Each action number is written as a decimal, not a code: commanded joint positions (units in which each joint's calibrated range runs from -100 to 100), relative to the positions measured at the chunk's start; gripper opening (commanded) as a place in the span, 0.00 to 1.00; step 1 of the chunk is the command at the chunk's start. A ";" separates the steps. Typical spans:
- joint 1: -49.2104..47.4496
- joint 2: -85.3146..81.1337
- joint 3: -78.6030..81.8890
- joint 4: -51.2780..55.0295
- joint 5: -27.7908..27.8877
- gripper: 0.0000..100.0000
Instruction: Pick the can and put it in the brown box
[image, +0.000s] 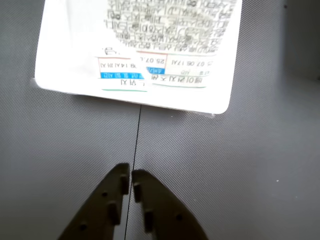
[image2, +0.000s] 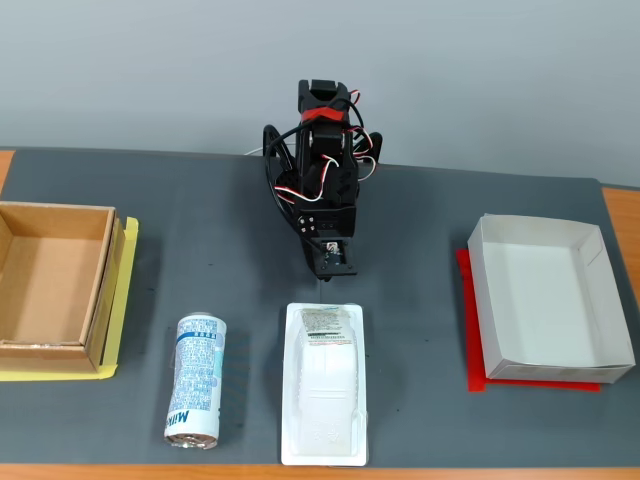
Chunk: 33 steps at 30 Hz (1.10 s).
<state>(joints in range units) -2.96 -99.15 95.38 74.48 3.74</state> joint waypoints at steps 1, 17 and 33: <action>-0.05 -0.25 -3.16 -0.24 0.02 0.01; -0.05 -0.25 -3.16 -0.24 0.02 0.01; -0.37 0.26 -3.52 -0.24 0.02 0.01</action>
<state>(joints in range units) -3.03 -99.15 95.38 74.48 3.74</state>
